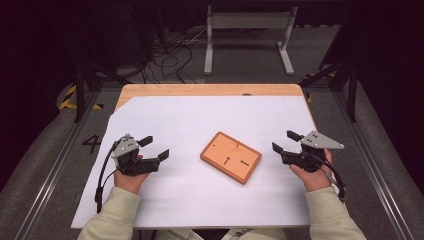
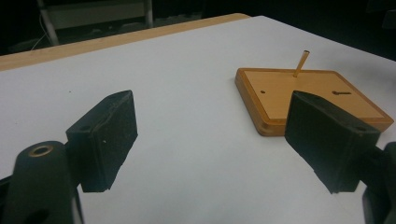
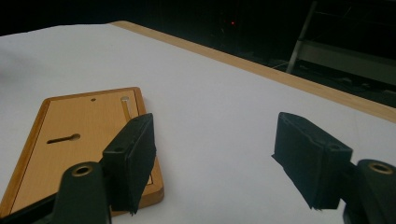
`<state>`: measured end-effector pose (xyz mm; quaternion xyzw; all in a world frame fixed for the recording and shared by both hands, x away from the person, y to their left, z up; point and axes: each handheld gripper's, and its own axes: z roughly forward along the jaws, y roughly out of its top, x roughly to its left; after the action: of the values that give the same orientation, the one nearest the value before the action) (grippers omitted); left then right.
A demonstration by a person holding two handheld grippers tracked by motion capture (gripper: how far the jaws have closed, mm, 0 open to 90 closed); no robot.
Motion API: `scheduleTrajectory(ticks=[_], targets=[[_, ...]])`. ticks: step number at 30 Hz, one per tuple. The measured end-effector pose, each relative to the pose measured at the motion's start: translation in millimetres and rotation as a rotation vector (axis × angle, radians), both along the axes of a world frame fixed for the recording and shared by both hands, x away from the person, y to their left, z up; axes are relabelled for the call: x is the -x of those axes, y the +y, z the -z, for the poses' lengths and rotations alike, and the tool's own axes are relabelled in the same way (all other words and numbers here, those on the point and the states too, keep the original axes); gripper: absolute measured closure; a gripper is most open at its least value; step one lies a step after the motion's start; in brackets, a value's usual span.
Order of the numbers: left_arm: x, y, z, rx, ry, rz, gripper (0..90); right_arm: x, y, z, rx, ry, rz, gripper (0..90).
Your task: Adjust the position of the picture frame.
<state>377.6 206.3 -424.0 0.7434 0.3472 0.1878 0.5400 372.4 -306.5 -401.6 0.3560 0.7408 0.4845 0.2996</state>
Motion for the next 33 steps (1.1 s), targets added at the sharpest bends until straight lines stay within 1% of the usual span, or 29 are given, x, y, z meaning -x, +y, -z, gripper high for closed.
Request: scheduleTrajectory(ticks=[7, 22, 25, 27, 29, 30, 31, 33], targets=[[-0.2, -0.1, -0.1, 0.002, -0.001, -0.002, 17.4, 0.1, -2.2, -0.9, -0.007, -0.005, 0.005, 28.5], [-0.2, -0.4, 0.0, 0.004, 0.001, -0.002, 17.4, -2.2, -3.0, -0.9, -0.004, -0.001, 0.015, 29.2], [0.0, -0.9, 0.2, 0.0, 0.006, -0.001, 17.4, -6.1, -1.7, -0.9, 0.011, 0.013, 0.003, 33.3], [-0.1, -1.2, 0.4, -0.002, 0.004, -0.001, 17.4, -9.0, 0.3, -1.1, 0.015, 0.023, -0.023, 36.4], [-0.2, -1.6, 0.7, -0.002, 0.006, -0.001, 17.4, -12.9, 3.3, -1.9, 0.025, 0.056, -0.043, 37.7], [-0.5, -2.1, 1.2, -0.002, 0.004, -0.001, 17.4, -13.8, 4.3, -2.0, 0.03, 0.068, -0.044, 38.4], [-0.5, -2.1, 1.2, -0.002, 0.004, -0.001, 17.4, -13.8, 4.3, -2.0, 0.03, 0.068, -0.044, 38.4], [-0.6, -2.9, 1.5, -0.004, 0.006, 0.0, 17.4, -17.4, 6.3, -1.7, 0.047, 0.08, -0.036, 41.1]])
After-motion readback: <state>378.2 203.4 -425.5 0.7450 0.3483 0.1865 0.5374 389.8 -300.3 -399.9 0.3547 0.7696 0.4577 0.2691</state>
